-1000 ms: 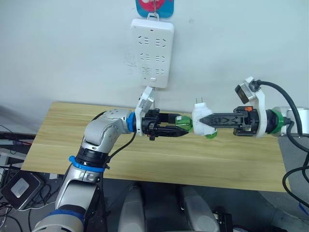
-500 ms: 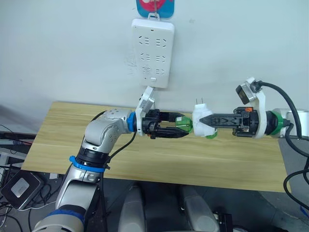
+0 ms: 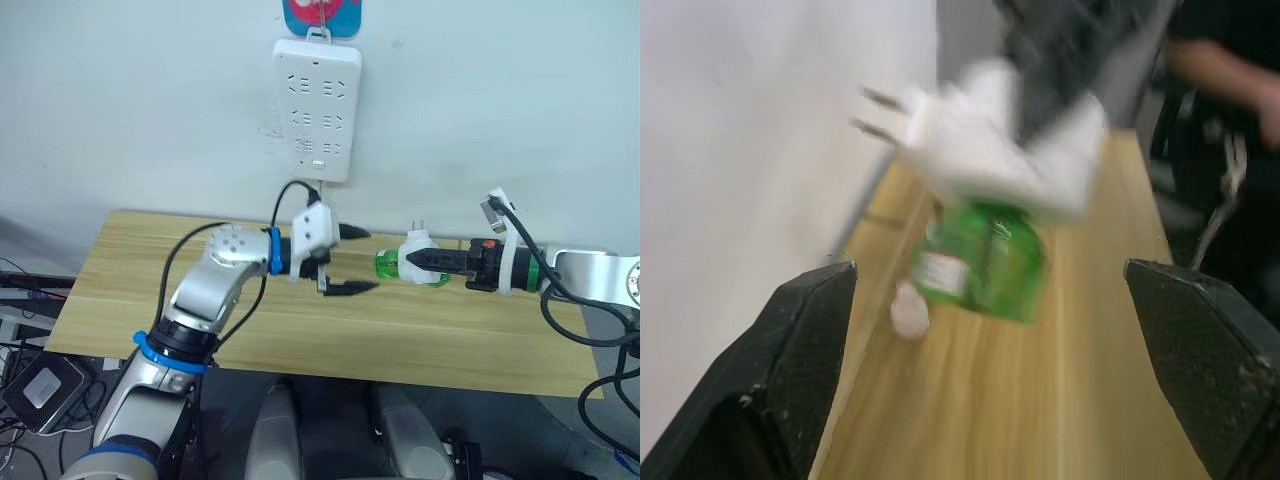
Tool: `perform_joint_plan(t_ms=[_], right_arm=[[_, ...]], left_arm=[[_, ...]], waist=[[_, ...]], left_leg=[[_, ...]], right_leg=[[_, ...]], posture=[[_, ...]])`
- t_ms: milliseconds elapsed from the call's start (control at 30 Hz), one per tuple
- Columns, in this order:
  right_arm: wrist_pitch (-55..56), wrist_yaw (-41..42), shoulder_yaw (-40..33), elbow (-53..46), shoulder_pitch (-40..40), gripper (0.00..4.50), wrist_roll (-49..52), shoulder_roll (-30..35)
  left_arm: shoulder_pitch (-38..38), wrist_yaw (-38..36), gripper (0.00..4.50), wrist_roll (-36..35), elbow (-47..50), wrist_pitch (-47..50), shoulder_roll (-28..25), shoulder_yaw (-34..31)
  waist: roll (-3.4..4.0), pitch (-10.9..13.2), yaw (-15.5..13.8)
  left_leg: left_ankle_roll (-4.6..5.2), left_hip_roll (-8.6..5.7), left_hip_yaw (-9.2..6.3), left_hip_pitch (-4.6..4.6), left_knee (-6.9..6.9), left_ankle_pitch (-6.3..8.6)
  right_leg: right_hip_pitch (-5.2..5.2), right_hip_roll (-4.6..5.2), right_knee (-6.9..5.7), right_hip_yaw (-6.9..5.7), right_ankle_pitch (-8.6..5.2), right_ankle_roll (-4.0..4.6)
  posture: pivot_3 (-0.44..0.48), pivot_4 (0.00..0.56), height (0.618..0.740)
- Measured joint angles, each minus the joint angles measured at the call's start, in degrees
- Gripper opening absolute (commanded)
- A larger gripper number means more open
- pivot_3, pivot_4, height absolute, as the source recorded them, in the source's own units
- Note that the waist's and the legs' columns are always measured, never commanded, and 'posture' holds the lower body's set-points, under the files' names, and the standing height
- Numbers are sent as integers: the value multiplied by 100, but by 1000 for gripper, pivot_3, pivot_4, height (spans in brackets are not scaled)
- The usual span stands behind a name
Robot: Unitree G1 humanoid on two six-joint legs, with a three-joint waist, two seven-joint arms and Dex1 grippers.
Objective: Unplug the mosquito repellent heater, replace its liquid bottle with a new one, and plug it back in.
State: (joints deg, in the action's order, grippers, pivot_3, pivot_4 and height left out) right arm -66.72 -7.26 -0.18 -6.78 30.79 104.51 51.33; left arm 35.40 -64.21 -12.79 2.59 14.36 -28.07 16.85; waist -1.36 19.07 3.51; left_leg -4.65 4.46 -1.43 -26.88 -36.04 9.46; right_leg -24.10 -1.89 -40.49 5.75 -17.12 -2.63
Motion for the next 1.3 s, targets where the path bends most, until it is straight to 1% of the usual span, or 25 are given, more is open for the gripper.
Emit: perform_joint_plan(t_ms=[67, 133, 200, 300, 533, 633, 733, 800, 833, 1000, 1133, 1167, 1300], right_arm=[[15, -211, 38, -12, 39, 2957, 0, -64], [36, -372, 78, -45, 124, 2957, 26, -116], [94, -570, 100, -105, 196, 2957, 94, -141], [146, -726, 139, -264, 227, 2957, 295, -179], [272, -926, 158, -443, 237, 2957, 534, -183], [296, -928, 169, -457, 263, 2957, 592, -183], [295, -913, 215, -457, 326, 2957, 589, -181], [290, -909, 226, -453, 354, 2957, 580, -177], [291, -908, 237, -447, 362, 2957, 578, -177], [304, -910, 277, -439, 394, 2957, 575, -179], [367, -888, 284, -471, 413, 4343, 545, -247], [389, -842, 280, -495, 413, 4477, 509, -269], [534, -550, 98, -713, 419, 4500, -98, -271]], left_arm=[[-38, 143, 4500, 451, 3, -393, -3, 255], [-31, 383, 4500, 814, -7, -657, 61, 375], [-3, 742, 4500, 1231, -59, -881, 216, 480], [42, 1151, 4500, 1734, -131, -1006, 440, 667], [60, 1682, 4500, 2505, -128, -952, 698, 933], [121, 1884, 3894, 2752, -130, -949, 784, 982], [231, 1980, 2897, 2863, -129, -932, 820, 980], [251, 1981, 2374, 2874, -123, -886, 823, 975], [250, 1978, 2270, 2886, -112, -865, 823, 977], [249, 1964, 2271, 2922, -82, -824, 806, 979], [246, 1976, 2271, 2935, -90, -814, 817, 975], [245, 1979, 2271, 2933, -99, -819, 823, 975], [225, 2037, 2271, 2912, -324, -871, 873, 970]], waist=[[0, 0, -13], [0, 0, -17], [0, 0, -18], [-1, 0, -18], [0, 0, -18], [-1, 0, -17], [0, 0, -17], [-1, 0, -14], [-1, 0, -14], [-1, 0, -15], [-1, 0, -14], [-1, 0, -14], [0, -1, -14]], left_leg=[[0, 0, 0, 0, -1, 0], [0, -1, 2, 0, -3, 0], [1, -2, 1, 0, -4, 0], [1, -2, 1, 0, -2, 0], [1, -2, 0, 1, -3, 0], [2, -3, 0, 1, -6, -2], [4, -3, -1, 4, -6, -3], [5, -3, -1, 5, -6, -3], [5, -3, -1, 4, -6, -4], [5, -3, -1, 4, -6, -4], [6, -3, -2, 5, -6, -4], [6, -3, -2, 5, -6, -4], [6, -3, -2, 5, -7, -5]], right_leg=[[0, 0, -1, 1, 0, 0], [1, 1, -3, 3, 0, 0], [1, 1, -4, 3, 0, 0], [1, 0, -4, 2, 0, 0], [1, 0, -13, 2, 0, 0], [1, 0, -21, 3, 0, 0], [0, 0, -29, 2, 0, 0], [0, 0, -30, 2, 0, 0], [0, 0, -30, 2, 0, 0], [0, 0, -30, 2, 0, 0], [0, 0, -32, 1, 0, 0], [0, 0, -33, 1, 0, 0], [0, 1, -32, 1, 0, 0]], posture=[[-97, 294, 740], [-98, 294, 740], [-102, 294, 740], [-103, 294, 740], [-102, 296, 740], [-101, 297, 740], [-100, 298, 740], [-101, 299, 740], [-101, 299, 740], [-101, 299, 740], [-109, 298, 740], [-109, 298, 740], [-122, 291, 740]])
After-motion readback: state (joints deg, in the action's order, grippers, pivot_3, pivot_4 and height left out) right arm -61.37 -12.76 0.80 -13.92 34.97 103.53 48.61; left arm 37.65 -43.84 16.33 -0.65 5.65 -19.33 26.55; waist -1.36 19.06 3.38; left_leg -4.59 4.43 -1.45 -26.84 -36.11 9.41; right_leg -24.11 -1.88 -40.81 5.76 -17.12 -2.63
